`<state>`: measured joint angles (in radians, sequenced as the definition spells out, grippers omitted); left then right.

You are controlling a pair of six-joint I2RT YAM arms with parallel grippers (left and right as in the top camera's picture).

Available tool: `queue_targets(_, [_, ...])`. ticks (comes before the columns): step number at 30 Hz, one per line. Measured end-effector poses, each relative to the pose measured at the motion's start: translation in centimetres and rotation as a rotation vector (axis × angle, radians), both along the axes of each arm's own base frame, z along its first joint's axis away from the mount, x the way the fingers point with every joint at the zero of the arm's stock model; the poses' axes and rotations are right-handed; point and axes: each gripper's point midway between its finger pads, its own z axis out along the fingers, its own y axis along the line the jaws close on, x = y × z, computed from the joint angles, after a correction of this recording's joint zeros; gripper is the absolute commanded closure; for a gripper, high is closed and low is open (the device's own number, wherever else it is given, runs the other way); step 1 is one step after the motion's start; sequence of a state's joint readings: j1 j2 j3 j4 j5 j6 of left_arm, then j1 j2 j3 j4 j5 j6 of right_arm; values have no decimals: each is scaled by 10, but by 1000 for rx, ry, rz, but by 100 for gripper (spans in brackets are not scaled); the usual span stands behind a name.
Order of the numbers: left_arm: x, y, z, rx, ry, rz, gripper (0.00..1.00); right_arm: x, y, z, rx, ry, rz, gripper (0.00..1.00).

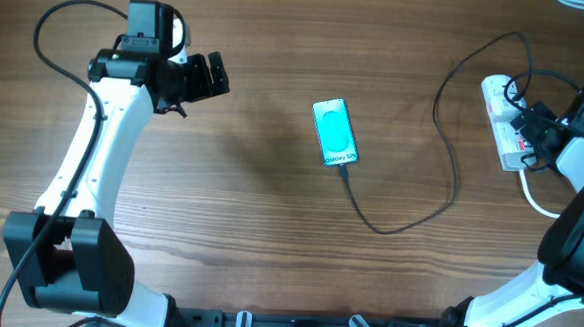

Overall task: Plug charger to phone and switch on socket
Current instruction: 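Press the rocker switch beside the charger plug down with the right gripper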

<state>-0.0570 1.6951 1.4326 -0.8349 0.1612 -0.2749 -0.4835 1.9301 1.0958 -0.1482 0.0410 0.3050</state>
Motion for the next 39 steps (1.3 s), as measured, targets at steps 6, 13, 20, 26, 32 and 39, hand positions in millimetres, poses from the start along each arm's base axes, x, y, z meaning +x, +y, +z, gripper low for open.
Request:
queue_targets(6, [0,0,0,0,0,0,0,1,1,0,4,-2,8,0])
queue_targets(13, [0,0,0,0,0,0,0,3,8,0,16,-1,66,1])
queue_targets(20, [0,0,0,0,0,0,0,2,12,-2,37,9,78,9])
queue_targets(26, [0,0,0,0,0,0,0,1,12,-2,28,21,100,0])
queue_targets(32, [0,0,0,0,0,0,0,5,13,0,25,6,122,0])
queue_targets(39, [0,0,0,0,0,0,0,-2,30,-3,108,37,166,1])
